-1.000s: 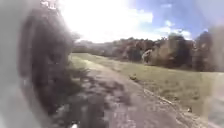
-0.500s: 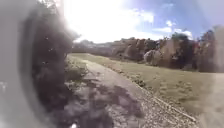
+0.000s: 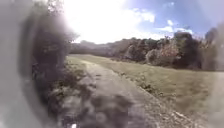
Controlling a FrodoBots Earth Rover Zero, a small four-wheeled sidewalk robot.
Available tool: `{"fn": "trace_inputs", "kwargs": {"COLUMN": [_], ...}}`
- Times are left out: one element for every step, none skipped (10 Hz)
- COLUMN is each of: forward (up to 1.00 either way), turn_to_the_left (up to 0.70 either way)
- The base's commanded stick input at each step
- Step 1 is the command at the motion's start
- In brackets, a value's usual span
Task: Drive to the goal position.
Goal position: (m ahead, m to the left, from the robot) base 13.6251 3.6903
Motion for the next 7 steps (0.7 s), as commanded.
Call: {"fn": "trace_inputs", "kwargs": {"forward": [1.0,1.0,1.0,1.0,1.0,1.0,1.0], "turn_to_the_left": [0.0,0.0,0.02,0.03,0.04,0.04,0.04]}}
